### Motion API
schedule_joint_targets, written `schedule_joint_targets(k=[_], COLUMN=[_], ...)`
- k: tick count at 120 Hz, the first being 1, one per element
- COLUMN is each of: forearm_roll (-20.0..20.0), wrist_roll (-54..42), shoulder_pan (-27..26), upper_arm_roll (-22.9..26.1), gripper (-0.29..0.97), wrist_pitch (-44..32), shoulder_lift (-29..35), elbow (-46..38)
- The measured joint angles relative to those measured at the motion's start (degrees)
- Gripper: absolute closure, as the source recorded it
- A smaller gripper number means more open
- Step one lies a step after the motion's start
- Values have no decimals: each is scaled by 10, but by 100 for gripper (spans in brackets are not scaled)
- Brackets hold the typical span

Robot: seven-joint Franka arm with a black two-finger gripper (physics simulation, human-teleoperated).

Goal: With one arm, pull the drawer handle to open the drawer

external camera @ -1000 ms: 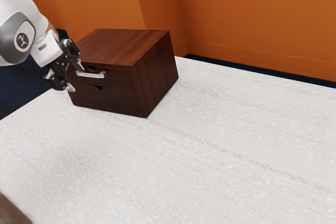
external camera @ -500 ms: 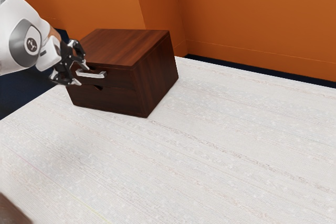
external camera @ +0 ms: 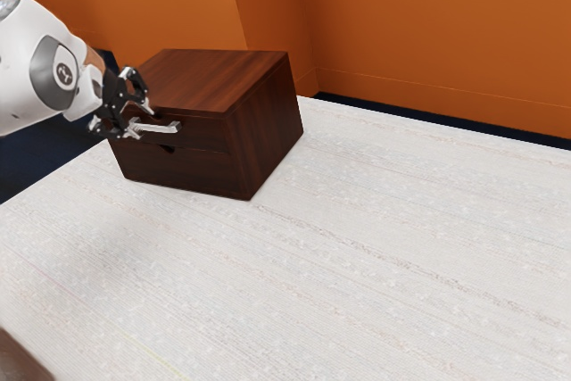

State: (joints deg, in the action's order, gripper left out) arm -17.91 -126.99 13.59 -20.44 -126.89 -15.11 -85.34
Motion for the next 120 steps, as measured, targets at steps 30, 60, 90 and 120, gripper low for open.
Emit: schedule_joint_targets(k=[30,60,90,120], forearm_roll=[-20,-57,-61,-58], wrist_roll=[-33,-60,-78,-94], shoulder_pan=[7,20,20,21], upper_arm_roll=[1,4,11,8], gripper=[40,55,67,72], wrist_pitch=[-1,-1,-1,-1], shoulder_lift=[-21,-43,-13,80], elbow=[16,22,-14,-120])
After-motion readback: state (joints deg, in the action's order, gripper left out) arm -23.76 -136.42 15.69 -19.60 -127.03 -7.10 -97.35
